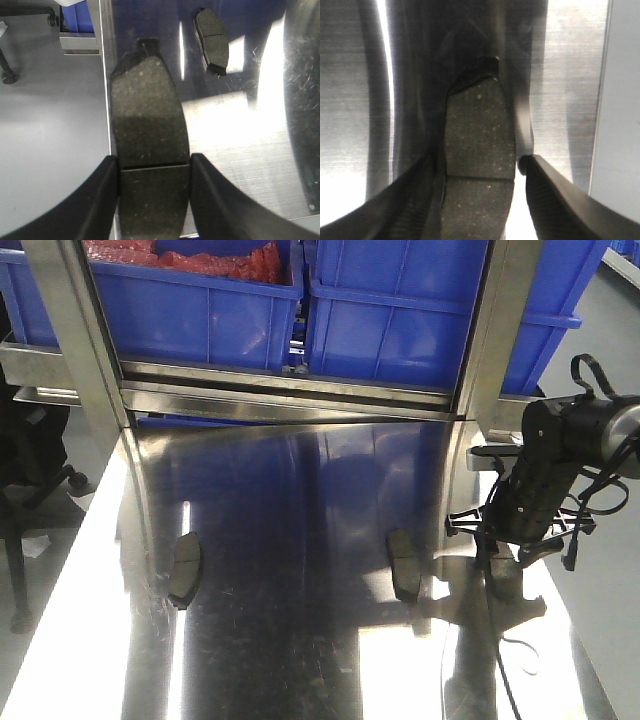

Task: Move and align brake pads A on conveyor
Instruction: 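Lift the grasped brake pad off the table with the right gripper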

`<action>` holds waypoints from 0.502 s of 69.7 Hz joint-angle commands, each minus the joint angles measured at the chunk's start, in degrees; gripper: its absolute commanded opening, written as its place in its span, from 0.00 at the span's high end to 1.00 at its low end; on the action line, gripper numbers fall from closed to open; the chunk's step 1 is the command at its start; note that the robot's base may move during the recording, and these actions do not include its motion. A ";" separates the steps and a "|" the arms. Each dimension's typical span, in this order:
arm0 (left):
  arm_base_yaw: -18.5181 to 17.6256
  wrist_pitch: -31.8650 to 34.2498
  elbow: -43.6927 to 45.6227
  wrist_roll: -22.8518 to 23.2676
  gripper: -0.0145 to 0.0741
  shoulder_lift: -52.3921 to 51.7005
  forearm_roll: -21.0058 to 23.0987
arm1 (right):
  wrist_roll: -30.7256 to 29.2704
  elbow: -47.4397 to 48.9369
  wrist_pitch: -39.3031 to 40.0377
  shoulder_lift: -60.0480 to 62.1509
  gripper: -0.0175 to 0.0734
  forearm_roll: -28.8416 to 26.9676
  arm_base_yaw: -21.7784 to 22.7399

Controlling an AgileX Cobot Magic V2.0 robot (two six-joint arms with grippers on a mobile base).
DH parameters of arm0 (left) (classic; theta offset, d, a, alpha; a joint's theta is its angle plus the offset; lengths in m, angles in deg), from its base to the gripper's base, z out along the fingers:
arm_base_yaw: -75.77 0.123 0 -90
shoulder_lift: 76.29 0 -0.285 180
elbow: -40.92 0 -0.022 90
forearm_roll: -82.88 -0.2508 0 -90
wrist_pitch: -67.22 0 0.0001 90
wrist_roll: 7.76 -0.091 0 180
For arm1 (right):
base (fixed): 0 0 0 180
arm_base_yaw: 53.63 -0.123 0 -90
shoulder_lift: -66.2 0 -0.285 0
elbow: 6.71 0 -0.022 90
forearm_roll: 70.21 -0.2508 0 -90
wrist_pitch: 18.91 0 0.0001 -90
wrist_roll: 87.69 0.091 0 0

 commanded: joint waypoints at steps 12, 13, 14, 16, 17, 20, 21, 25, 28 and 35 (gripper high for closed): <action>-0.09 3.70 1.49 0.46 0.84 -0.08 0.71 | 0.14 1.56 0.38 2.67 0.51 -0.07 0.03; -0.09 3.70 1.49 0.46 0.84 -0.08 0.71 | 0.14 1.56 0.32 2.67 0.52 -0.07 0.03; -0.09 3.70 1.49 0.46 0.84 -0.08 0.71 | 0.14 1.56 0.33 2.67 0.53 -0.07 0.03; -0.09 3.70 1.49 0.46 0.84 -0.08 0.71 | 0.14 1.56 0.31 2.67 0.55 -0.07 0.03; -0.09 3.70 1.49 0.46 0.84 -0.08 0.71 | 0.14 1.56 0.31 2.67 0.57 -0.13 0.03; -0.09 3.70 1.49 0.46 0.84 -0.08 0.71 | 0.14 1.56 0.31 2.67 0.61 -0.13 0.03; -0.09 3.70 1.49 0.46 0.84 -0.08 0.71 | 0.14 1.56 0.31 2.67 0.62 -0.13 0.03; -0.09 3.70 1.49 0.46 0.84 -0.08 0.71 | 0.14 1.56 0.31 2.67 0.67 -0.13 0.03; -0.09 3.70 1.49 0.46 0.84 -0.08 0.71 | 0.14 1.56 0.38 2.67 0.70 -0.06 0.03; -0.09 3.70 1.49 0.46 0.84 -0.08 0.71 | 0.14 1.56 0.59 2.90 0.78 0.53 0.03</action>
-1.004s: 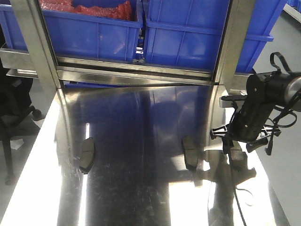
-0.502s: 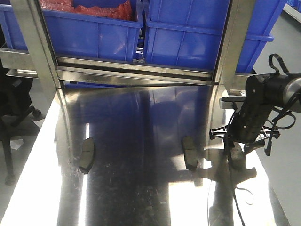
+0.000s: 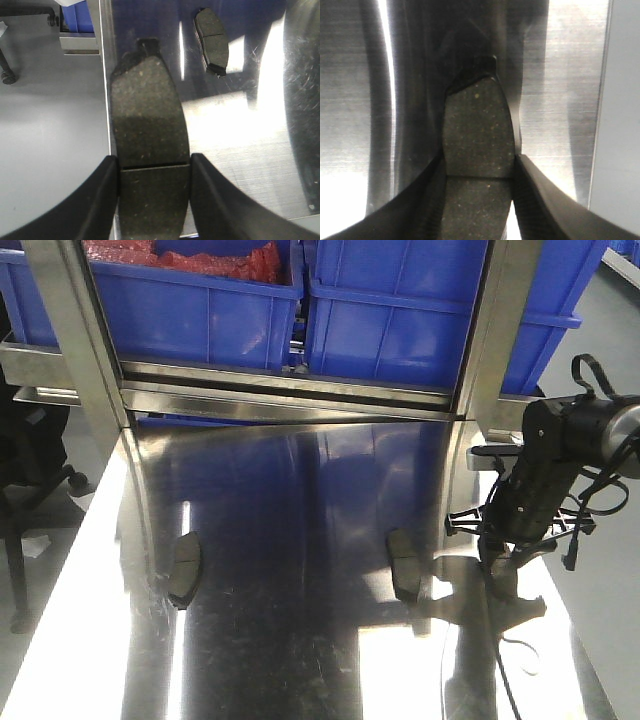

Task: Move and align brake pads A on conveyor
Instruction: 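Lift the grasped brake pad off the table with the right gripper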

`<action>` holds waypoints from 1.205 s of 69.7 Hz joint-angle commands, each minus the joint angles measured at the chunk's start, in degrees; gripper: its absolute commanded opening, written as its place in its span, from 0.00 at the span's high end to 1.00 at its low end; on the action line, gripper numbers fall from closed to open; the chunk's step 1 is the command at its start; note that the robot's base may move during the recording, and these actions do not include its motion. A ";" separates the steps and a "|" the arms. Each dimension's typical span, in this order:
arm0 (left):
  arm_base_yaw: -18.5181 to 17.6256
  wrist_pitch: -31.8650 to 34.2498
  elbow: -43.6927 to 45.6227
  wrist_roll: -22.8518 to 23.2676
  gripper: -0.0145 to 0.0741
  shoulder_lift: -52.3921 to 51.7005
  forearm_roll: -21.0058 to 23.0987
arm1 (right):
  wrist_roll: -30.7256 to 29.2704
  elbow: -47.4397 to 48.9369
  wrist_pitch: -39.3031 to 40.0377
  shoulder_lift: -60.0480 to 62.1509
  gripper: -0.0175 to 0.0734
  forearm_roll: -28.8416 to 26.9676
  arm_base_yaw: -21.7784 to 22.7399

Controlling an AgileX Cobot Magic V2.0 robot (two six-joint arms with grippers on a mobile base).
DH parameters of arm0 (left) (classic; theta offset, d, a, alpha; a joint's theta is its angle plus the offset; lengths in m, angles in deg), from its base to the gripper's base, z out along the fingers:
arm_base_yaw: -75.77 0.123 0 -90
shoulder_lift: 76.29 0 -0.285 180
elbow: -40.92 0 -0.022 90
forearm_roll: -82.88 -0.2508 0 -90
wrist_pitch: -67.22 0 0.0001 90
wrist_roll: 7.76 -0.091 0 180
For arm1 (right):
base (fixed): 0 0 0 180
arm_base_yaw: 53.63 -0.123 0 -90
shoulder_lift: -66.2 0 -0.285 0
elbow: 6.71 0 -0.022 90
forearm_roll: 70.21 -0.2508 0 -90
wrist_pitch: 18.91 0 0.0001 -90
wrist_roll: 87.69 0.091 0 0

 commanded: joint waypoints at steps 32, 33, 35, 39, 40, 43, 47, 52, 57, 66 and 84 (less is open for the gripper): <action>-0.09 3.70 1.49 0.46 0.84 -0.08 0.71 | -3.16 -0.39 2.07 14.98 0.81 1.17 2.89; -0.09 3.70 1.49 0.46 0.84 -0.08 0.71 | -3.16 -0.92 2.50 15.71 0.81 1.23 3.07; -0.09 3.70 1.49 0.46 0.84 -0.08 0.71 | -3.16 -2.13 3.22 17.24 0.81 1.14 3.49; -0.09 3.70 1.49 0.46 0.84 -0.08 0.71 | -3.16 -4.97 5.37 20.01 0.81 0.88 4.14; -0.09 3.70 1.49 0.46 0.84 -0.08 0.71 | -3.16 -5.72 5.92 21.21 0.81 0.75 4.26; -0.09 3.70 1.49 0.46 0.84 -0.08 0.71 | -3.16 -7.57 6.97 23.32 0.81 0.70 4.59; -0.09 3.70 1.49 0.46 0.84 -0.08 0.71 | -3.30 -10.44 8.41 26.29 0.81 0.99 4.67; -0.09 3.70 1.49 0.46 0.84 -0.08 0.71 | -4.07 -13.47 9.98 30.84 0.81 1.20 4.67; -0.09 3.70 1.49 0.46 0.84 -0.08 0.71 | -5.09 -16.57 11.36 35.57 0.81 0.75 4.61; -0.09 3.70 1.49 0.46 0.84 -0.08 0.71 | -5.70 -21.50 12.44 43.26 0.81 -0.13 4.61; -0.09 3.70 1.49 0.46 0.84 -0.08 0.71 | -5.63 -31.42 12.31 59.55 0.81 -1.31 4.61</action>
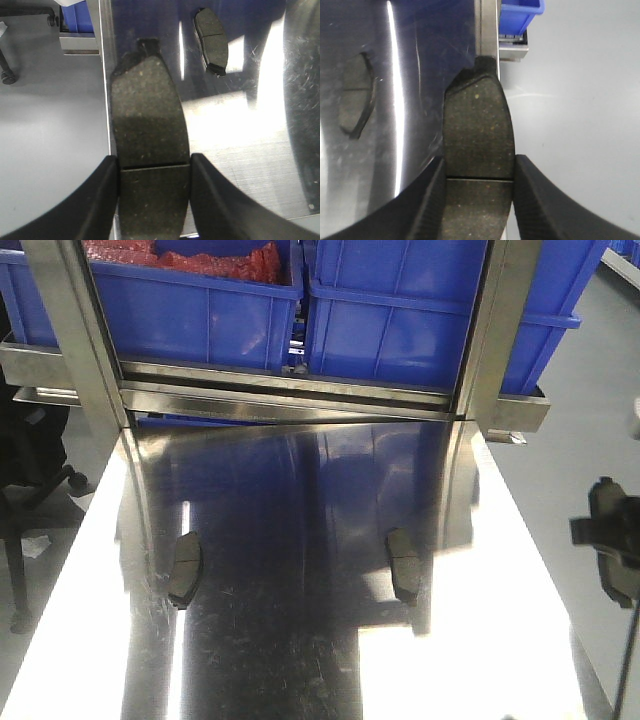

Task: Move and align brake pads A on conveyor
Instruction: 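Lift the grasped brake pad off the table with the right gripper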

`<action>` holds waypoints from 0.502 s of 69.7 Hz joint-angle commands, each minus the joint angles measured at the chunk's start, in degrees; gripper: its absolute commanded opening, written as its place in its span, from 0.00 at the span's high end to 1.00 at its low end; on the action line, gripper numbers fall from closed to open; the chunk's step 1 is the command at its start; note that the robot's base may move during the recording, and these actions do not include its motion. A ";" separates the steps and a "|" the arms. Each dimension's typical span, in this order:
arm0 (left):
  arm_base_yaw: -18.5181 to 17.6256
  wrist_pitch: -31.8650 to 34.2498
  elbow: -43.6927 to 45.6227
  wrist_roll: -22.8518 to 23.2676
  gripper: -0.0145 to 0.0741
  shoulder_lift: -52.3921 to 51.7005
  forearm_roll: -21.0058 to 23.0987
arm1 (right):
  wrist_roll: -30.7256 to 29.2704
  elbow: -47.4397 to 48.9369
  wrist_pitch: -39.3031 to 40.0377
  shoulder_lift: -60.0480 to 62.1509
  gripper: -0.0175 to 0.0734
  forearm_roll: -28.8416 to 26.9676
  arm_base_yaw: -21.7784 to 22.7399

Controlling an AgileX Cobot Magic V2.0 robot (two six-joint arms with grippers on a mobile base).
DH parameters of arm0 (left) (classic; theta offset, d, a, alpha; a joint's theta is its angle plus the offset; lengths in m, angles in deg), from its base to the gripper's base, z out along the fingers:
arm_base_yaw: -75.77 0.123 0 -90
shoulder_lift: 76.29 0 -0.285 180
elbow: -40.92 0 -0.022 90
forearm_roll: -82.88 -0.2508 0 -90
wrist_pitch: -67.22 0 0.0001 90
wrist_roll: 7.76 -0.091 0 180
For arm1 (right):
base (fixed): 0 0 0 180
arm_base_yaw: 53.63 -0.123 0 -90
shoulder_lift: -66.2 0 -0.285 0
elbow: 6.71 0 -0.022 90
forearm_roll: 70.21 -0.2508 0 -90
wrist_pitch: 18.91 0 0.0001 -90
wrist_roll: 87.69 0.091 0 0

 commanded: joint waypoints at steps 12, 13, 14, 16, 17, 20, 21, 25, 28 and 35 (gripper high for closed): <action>-0.09 3.70 1.49 0.46 0.84 -0.08 0.71 | -0.63 -8.33 3.17 15.38 0.81 -1.88 0.17; -0.09 3.70 1.49 0.46 0.84 -0.08 0.71 | -0.63 -8.78 3.17 16.05 0.81 -1.88 0.17; -0.09 3.70 1.49 0.46 0.84 -0.08 0.71 | -0.63 -9.00 3.17 16.70 0.81 -1.88 0.17; -0.09 3.70 1.49 0.46 0.84 -0.08 0.71 | -0.63 -9.86 3.12 17.90 0.80 -1.88 0.17; -0.09 3.70 1.49 0.46 0.84 -0.08 0.71 | -0.63 -10.47 3.12 18.47 0.80 -1.88 0.17; -0.09 3.70 1.49 0.46 0.84 -0.08 0.71 | -0.63 -11.39 3.12 19.99 0.80 -1.88 0.17; -0.09 3.70 1.49 0.46 0.84 -0.08 0.71 | -0.63 -11.74 3.12 20.41 0.80 -1.88 0.17; -0.09 3.70 1.49 0.46 0.84 -0.08 0.71 | -0.63 -12.90 3.12 21.75 0.80 -1.88 0.17; -0.09 3.70 1.49 0.46 0.84 -0.08 0.71 | -0.63 -13.46 3.19 22.38 0.80 -1.88 0.17; -0.09 3.70 1.49 0.46 0.84 -0.08 0.71 | -0.63 -13.65 3.25 22.95 0.80 -1.88 0.17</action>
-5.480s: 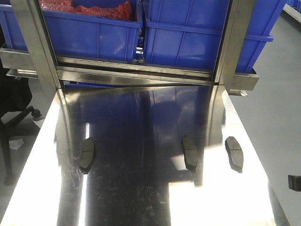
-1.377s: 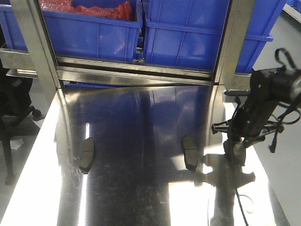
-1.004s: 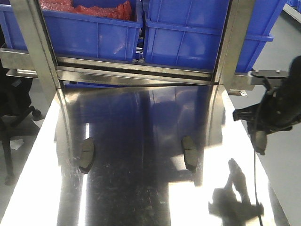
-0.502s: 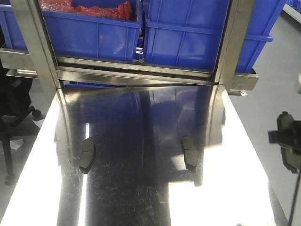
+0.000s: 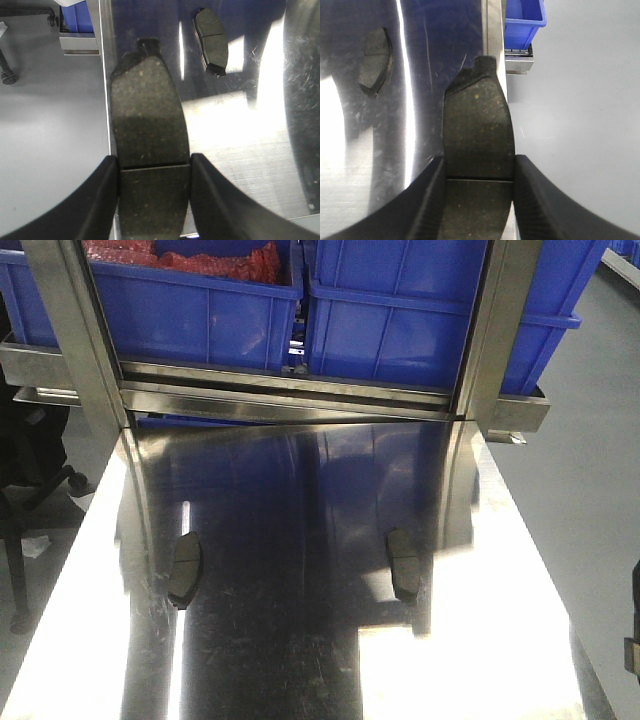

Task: Move and align brake pads A on conveyor
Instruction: 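Lift the grasped brake pad off the table with the right gripper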

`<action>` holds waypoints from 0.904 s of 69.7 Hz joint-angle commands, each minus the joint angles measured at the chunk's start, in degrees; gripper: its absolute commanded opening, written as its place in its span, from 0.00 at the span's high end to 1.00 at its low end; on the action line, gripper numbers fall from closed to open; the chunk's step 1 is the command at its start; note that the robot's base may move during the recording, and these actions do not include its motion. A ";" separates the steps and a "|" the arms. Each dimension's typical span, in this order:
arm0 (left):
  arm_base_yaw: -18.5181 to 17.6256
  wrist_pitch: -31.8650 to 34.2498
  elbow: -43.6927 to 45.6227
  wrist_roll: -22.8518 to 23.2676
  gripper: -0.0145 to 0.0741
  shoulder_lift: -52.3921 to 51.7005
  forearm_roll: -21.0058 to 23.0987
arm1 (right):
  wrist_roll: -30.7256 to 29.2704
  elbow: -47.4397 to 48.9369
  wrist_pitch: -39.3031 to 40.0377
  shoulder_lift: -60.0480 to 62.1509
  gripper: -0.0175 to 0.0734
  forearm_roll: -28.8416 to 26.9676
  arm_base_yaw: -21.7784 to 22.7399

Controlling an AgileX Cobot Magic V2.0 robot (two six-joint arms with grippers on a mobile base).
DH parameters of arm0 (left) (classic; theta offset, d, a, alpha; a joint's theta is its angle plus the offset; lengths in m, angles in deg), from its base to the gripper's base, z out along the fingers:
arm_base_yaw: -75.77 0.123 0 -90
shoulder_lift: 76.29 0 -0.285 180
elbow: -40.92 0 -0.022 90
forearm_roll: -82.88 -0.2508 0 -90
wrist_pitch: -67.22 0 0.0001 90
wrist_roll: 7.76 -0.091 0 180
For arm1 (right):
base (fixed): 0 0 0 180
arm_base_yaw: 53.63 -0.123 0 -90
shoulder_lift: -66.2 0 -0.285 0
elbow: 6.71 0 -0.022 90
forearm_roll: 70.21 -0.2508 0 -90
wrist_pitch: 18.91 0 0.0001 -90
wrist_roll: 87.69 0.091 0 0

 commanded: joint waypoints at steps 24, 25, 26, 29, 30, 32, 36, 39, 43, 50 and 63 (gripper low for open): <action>-0.09 3.70 1.49 0.46 0.84 -0.08 0.71 | -3.04 1.45 5.00 4.11 0.80 -0.02 0.17; -0.09 3.70 1.49 0.46 0.84 -0.08 0.71 | -3.04 1.45 5.00 4.11 0.80 -0.02 0.17; -0.09 3.70 1.49 0.46 0.84 -0.08 0.71 | -3.04 1.45 5.00 4.17 0.80 -0.02 0.17; -0.09 3.70 1.49 0.46 0.84 -0.08 0.71 | -3.04 1.45 5.00 4.29 0.80 0.17 0.17; -0.09 3.70 1.49 0.46 0.84 -0.08 0.71 | -3.04 1.45 4.93 4.29 0.80 0.24 0.17; -0.09 3.70 1.49 0.46 0.84 -0.08 0.71 | -3.04 1.45 4.93 4.29 0.80 0.65 0.17; -0.09 3.70 1.49 0.46 0.84 -0.08 0.71 | -3.04 1.45 4.49 4.29 0.80 0.97 0.17; -0.09 3.70 1.49 0.46 0.84 -0.08 0.71 | -3.04 1.45 4.10 4.29 0.80 0.97 0.17; -0.09 3.70 1.49 0.46 0.84 -0.08 0.71 | -3.04 1.45 3.82 4.29 0.80 0.97 0.17; -0.09 3.70 1.49 0.46 0.84 -0.08 0.71 | -3.04 1.45 3.75 4.29 0.80 0.97 0.17; -0.09 3.70 1.49 0.46 0.84 -0.08 0.71 | -3.04 1.45 3.69 4.29 0.80 0.97 0.17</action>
